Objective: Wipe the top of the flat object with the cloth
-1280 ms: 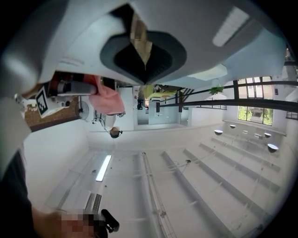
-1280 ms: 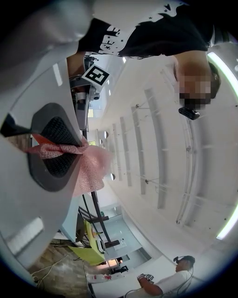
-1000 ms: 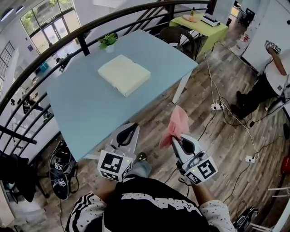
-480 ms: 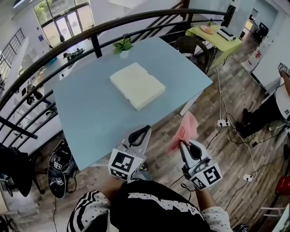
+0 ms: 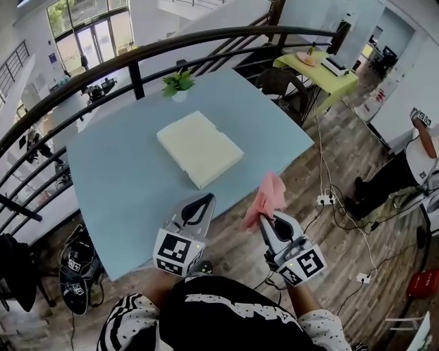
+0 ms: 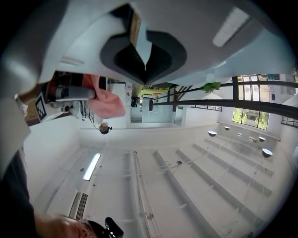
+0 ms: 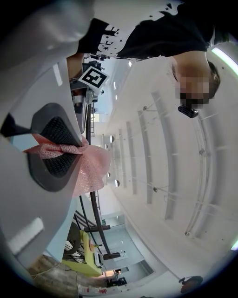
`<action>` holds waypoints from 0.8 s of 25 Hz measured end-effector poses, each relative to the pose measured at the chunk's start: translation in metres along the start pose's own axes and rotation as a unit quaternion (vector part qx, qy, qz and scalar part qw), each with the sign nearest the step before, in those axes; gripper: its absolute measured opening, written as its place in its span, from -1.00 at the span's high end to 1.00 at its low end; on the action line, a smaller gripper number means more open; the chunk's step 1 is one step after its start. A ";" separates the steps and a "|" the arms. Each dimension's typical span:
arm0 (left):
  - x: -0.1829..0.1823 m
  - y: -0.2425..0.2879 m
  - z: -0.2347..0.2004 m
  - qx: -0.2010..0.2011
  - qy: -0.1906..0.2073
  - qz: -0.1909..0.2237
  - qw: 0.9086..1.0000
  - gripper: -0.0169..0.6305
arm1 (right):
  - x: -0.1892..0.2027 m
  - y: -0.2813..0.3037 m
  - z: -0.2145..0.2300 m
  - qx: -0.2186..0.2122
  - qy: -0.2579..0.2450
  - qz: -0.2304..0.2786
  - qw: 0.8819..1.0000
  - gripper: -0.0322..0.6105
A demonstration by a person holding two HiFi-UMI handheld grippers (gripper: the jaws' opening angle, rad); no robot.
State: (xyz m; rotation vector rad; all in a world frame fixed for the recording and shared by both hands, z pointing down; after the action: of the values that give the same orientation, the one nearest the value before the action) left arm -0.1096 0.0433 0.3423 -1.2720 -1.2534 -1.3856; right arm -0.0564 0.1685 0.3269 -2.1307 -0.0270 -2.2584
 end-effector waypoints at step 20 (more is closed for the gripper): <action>0.019 0.012 -0.060 -0.036 -0.037 0.013 0.999 0.95 | 0.024 0.067 0.014 -0.036 0.010 -0.049 0.998 0.83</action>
State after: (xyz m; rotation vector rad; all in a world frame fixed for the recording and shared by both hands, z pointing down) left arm -0.1087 -0.0172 0.3641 -1.3948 -1.2413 -1.3878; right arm -0.0412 0.1017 0.3507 -2.1880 -0.0521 -2.3687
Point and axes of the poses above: the fingertips, and each gripper's own axes: y forward along the fingers, z to its right, x out of its underside, the point moved 1 cm from there along -y, backward along the fingers, and after that the axes turned 4 degrees about -x, right-handed, at the moved point
